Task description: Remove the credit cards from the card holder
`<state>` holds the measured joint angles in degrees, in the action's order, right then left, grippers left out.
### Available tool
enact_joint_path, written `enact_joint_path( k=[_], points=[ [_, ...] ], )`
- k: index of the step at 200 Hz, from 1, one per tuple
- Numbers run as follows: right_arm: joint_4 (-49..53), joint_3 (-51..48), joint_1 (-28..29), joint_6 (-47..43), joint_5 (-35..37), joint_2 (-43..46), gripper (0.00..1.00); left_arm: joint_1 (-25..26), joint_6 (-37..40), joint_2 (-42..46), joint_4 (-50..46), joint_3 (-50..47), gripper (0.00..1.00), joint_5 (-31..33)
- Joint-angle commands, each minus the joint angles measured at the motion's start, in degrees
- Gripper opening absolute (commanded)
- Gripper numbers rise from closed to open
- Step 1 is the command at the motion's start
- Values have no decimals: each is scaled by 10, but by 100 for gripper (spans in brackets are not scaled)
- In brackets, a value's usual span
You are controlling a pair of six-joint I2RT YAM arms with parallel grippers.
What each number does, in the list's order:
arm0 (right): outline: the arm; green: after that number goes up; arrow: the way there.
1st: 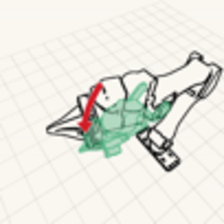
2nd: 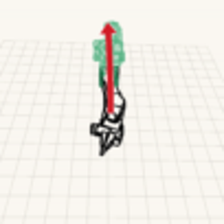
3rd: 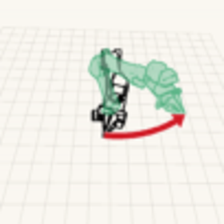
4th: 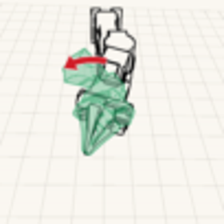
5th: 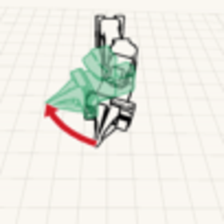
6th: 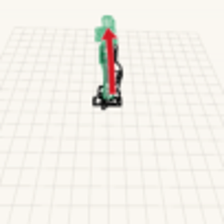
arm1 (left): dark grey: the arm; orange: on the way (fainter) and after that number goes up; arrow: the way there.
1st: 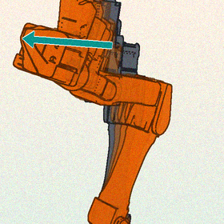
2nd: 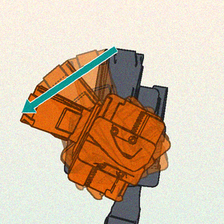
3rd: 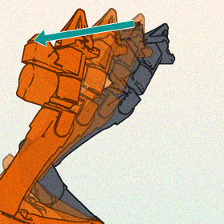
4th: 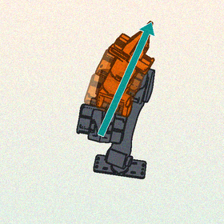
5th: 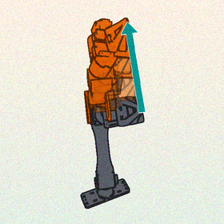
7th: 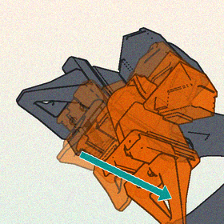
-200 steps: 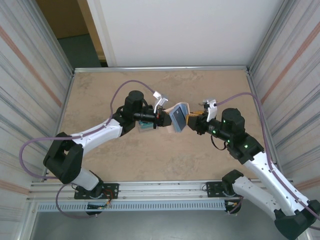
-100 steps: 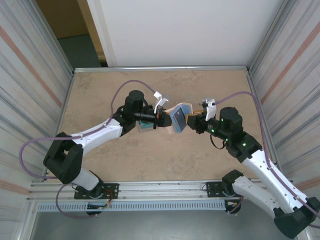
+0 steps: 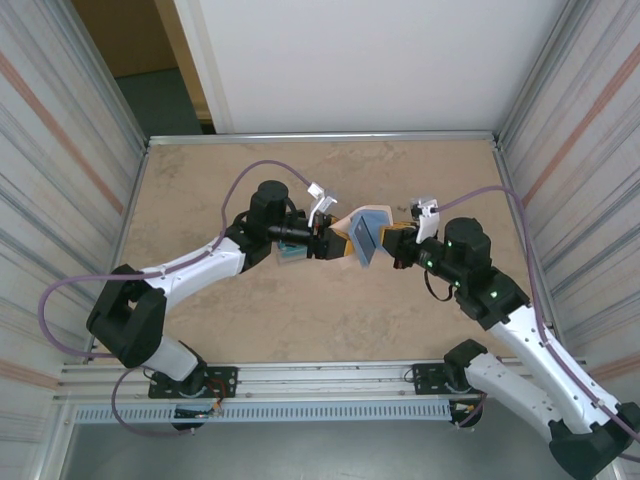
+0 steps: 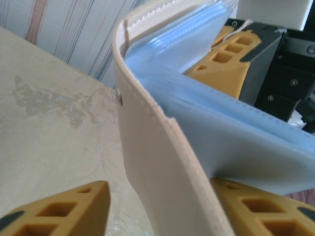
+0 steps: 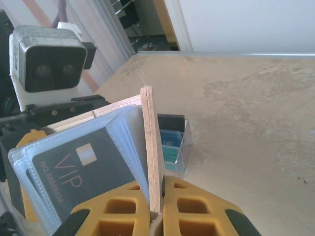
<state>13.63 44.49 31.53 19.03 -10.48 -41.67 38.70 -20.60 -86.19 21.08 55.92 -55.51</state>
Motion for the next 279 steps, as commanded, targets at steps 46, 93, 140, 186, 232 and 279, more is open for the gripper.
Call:
enact_joint_path(
  k=[46, 93, 140, 186, 232, 279],
  points=[
    [14, 20, 3, 13, 47, 18, 0, 1, 16, 15, 3, -5, 74, -29],
    [18, 27, 3, 27, 67, 18, 0, 1, 37, 28, -11, -15, 82, -30],
    [14, 32, 3, 50, 54, 13, 0, 5, 38, 20, -7, -1, 83, -4],
    [27, 40, 3, 83, 56, 15, 0, 6, 25, 7, -2, 8, 74, 59],
    [97, 81, -3, 109, 23, -22, 0, 6, -2, -7, 23, 16, 52, 69],
    [91, 86, -30, 121, -98, -46, 2, 1, -17, -7, 22, 12, 27, 73]
  ],
)
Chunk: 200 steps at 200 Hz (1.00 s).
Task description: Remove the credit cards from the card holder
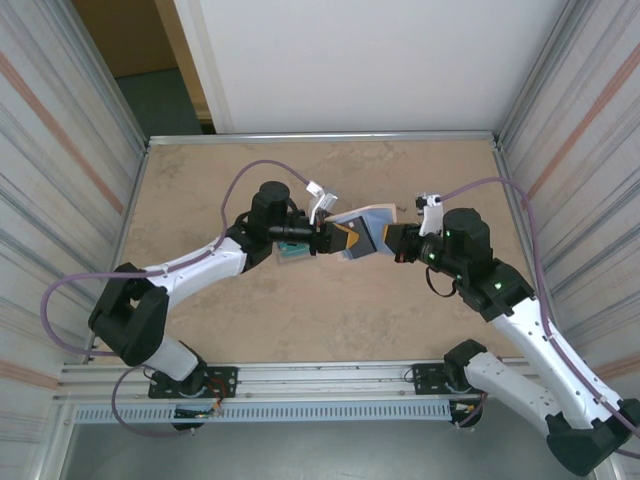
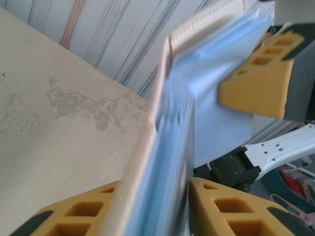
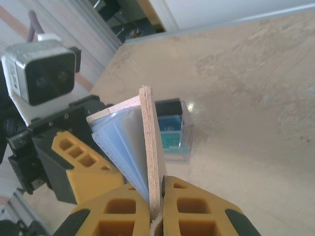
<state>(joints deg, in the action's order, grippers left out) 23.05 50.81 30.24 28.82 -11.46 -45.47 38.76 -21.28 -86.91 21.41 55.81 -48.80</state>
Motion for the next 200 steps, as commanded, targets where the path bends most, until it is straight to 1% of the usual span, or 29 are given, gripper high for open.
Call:
enact_joint_path(
  k=[1, 16, 31, 42, 61, 74, 83, 105, 127, 154, 162, 169, 183, 188, 195, 200],
  points=[
    [-3, 22, -17, 23, -89, -8, 2, 0, -11, 1, 19, 13, 27, 5],
    [-1, 25, -27, 23, -131, -14, 5, -3, -14, 7, 18, 5, 22, 5],
    [0, 23, -38, 23, -164, -19, 14, -5, -11, 14, 9, 0, 16, 6],
    [-1, 21, -42, 24, -185, -23, 18, -6, -6, 19, -1, -1, 13, 5],
    [-5, 18, -48, 28, -206, -32, 18, -6, -3, 27, -9, -5, 7, 6],
    [-10, 16, -50, 30, -215, -34, 19, -6, -2, 30, -10, -9, 5, 7],
    [-14, 13, -51, 31, -221, -35, 17, -6, -2, 33, -12, -11, 4, 8],
    [-33, 6, -52, 36, -242, -34, 4, -6, -1, 34, -14, -12, 4, 9],
    [-53, 0, -53, 44, -259, -34, 2, -5, -3, 33, -14, -11, 4, 10],
    [-50, -1, -53, 44, -254, -44, 1, -1, -1, 31, -15, -10, 4, 11],
    [-43, -1, -52, 42, -245, -47, 3, 0, 0, 31, -19, -9, 4, 13],
    [-32, 0, -52, 38, -232, -49, 8, 1, 1, 32, -25, -9, 4, 16],
    [-14, 1, -53, 32, -206, -53, 13, 1, 4, 33, -37, -11, 4, 21],
    [-9, 2, -53, 29, -198, -54, 17, 2, 4, 34, -40, -12, 4, 23],
    [0, 3, -53, 25, -186, -55, 28, 2, 3, 36, -47, -15, 4, 26],
    [7, 3, -53, 22, -177, -56, 31, 3, 3, 38, -51, -18, 4, 29]
  ],
)
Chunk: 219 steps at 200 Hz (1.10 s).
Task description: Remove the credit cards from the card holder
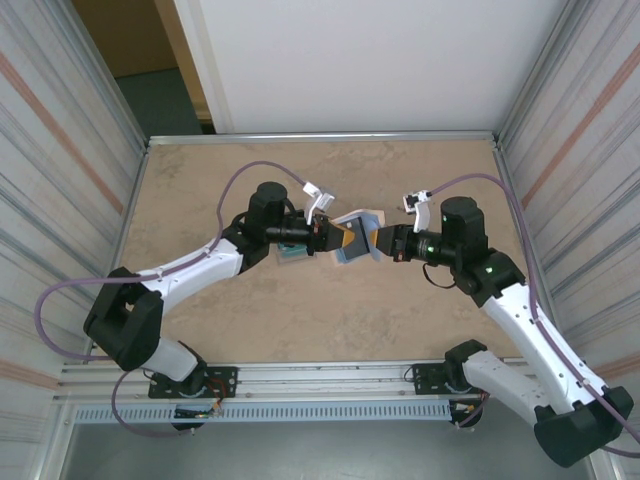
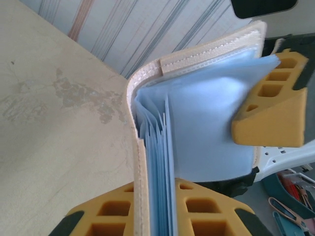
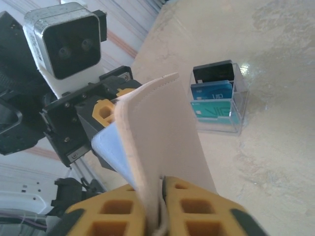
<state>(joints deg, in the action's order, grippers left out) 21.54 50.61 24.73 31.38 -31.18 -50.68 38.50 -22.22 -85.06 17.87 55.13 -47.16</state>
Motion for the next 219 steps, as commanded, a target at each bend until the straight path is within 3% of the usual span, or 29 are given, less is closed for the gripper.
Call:
enact_joint_path(
  k=[1, 20, 90, 98, 141, 219],
  points=[
    [23, 5, 2, -4, 22, -4, 32, 6, 13, 20, -16, -12, 4, 13],
    [55, 11, 2, -23, 54, -5, 50, 14, 10, 34, -35, -30, 4, 38],
    [87, 32, 2, -62, 133, 10, 89, 59, -28, 71, -217, -49, 3, 180],
    [86, 36, 2, -63, 131, 4, 100, 61, -42, 68, -221, -54, 3, 184],
    [74, 37, 2, -64, 134, -14, 99, 75, -99, 26, -183, -77, 3, 164],
    [75, -4, 2, -18, 220, 2, 99, 70, -159, -105, -121, -55, 3, 111]
  ],
)
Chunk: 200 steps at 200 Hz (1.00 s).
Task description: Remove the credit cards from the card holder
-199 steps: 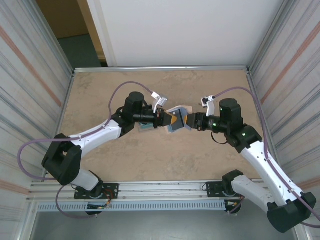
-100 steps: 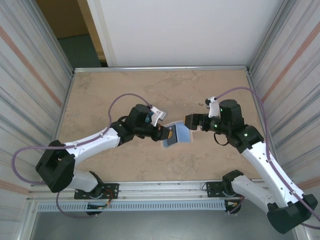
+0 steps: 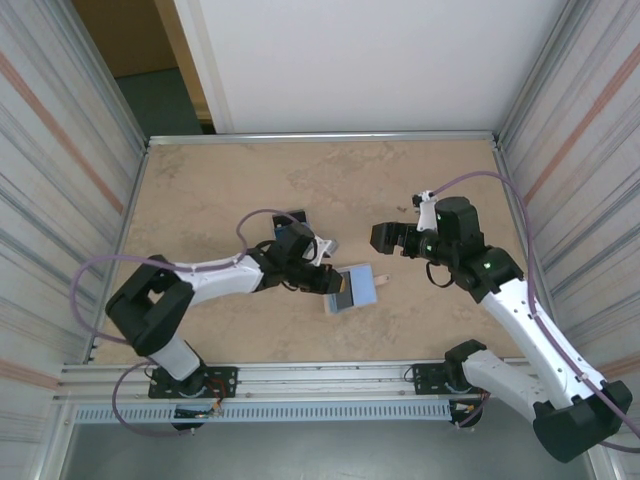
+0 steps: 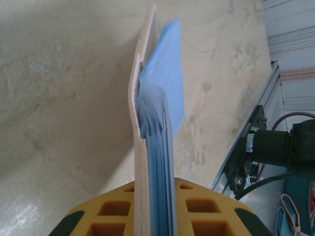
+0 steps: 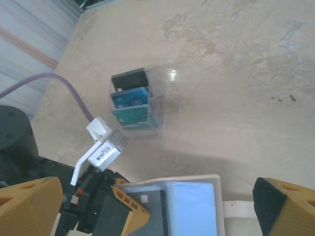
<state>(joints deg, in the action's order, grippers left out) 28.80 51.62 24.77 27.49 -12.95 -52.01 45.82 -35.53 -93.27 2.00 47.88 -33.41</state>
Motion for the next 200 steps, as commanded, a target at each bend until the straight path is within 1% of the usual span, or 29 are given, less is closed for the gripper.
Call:
enact_joint_path(
  k=[1, 25, 54, 68, 78, 101, 128, 137, 146, 169, 184, 200],
  points=[
    [3, -14, 2, 20, 38, 15, 99, -3, -26, -25, 38, 18, 3, -26],
    [27, -10, 1, 34, 55, 11, 99, -4, -32, -47, 45, 23, 3, -31],
    [30, -5, 1, 28, 49, -5, 99, -14, -33, -58, 41, 17, 3, -37],
    [30, -5, 1, 28, 54, -12, 99, -21, -29, -59, 35, 11, 4, -37],
    [28, -4, 1, 31, 61, -14, 98, -26, -20, -59, 25, 11, 7, -36],
    [18, -12, 1, 36, 74, -10, 99, -28, 11, -61, -20, 26, 19, -19],
    [16, -13, 1, 39, 76, -10, 99, -29, 36, -65, -48, 43, 27, -3],
    [14, -14, 1, 39, 72, -9, 99, -30, 45, -65, -61, 50, 34, 4],
    [14, -15, 1, 40, 70, -10, 99, -30, 53, -65, -73, 55, 38, 13],
    [24, -11, 1, 43, 76, -13, 99, -30, 62, -56, -95, 62, 50, 41],
    [32, -7, 1, 45, 81, -17, 99, -30, 62, -41, -103, 58, 59, 59],
    [32, -7, 1, 47, 82, -18, 99, -30, 55, -24, -110, 47, 65, 84]
  ],
)
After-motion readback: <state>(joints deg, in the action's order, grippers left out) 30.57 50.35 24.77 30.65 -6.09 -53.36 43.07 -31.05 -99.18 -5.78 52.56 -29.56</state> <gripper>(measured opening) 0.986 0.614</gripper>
